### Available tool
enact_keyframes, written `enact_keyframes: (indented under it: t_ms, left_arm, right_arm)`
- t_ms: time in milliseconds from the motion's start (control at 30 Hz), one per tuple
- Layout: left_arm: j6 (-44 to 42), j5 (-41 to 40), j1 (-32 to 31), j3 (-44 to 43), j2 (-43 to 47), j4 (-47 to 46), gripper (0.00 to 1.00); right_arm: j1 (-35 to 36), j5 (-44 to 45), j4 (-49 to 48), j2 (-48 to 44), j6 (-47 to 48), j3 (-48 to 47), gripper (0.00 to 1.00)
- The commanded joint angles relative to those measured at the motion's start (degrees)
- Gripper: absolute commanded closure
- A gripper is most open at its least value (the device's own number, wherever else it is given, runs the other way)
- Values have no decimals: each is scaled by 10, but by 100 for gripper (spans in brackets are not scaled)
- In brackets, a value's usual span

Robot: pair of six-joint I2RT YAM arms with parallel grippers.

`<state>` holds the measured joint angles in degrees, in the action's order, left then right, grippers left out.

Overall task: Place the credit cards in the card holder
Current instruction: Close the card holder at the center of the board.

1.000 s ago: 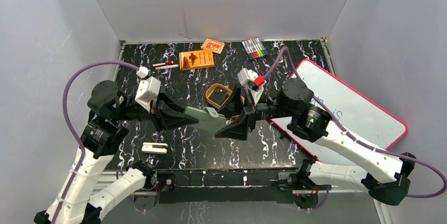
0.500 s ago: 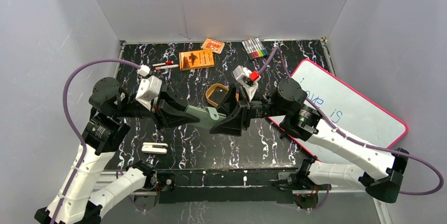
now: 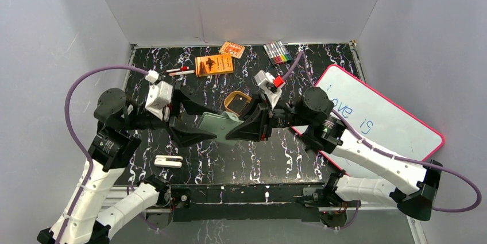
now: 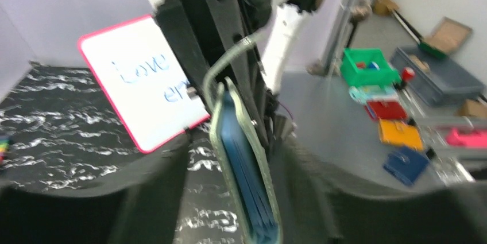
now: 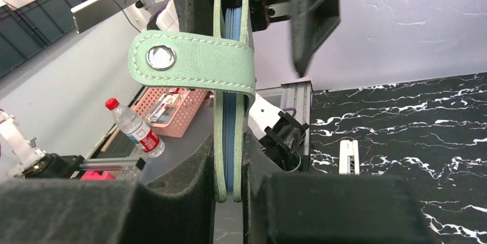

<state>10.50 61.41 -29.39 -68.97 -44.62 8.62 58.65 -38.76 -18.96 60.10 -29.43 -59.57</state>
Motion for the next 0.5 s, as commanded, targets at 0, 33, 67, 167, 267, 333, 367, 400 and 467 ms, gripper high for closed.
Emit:
enact_keyframes:
  t_ms: [0, 33, 67, 167, 267, 333, 367, 400, 467]
  left_arm:
    - [52, -113, -1, 44, 45, -78, 30]
    - [82, -153, -1, 66, 59, -117, 25]
    - [113, -190, -1, 91, 74, -147, 12]
    - [207, -282, -1, 166, 108, -237, 10]
    - [273, -326, -1, 215, 128, -312, 10]
    - [308, -347, -1, 239, 134, -356, 10]
    - [320, -355, -1, 246, 135, -371, 10]
    - [334, -358, -1, 253, 132, -388, 10]
    - [372, -353, -1, 265, 117, -430, 10]
  right_arm:
    - [4, 48, -77, -26, -16, 8, 100]
    - [4, 75, -89, -35, -14, 18, 100]
    - [4, 105, -105, -46, -13, 28, 100]
    - [4, 182, -175, -66, -22, 65, 100]
    - [3, 217, -223, -63, -32, 79, 100]
    - [4, 229, -243, -58, -39, 84, 100]
    - [4, 233, -249, -56, -42, 84, 100]
    - [4, 236, -251, -53, -43, 83, 100]
    - [4, 250, -271, -50, -52, 90, 100]
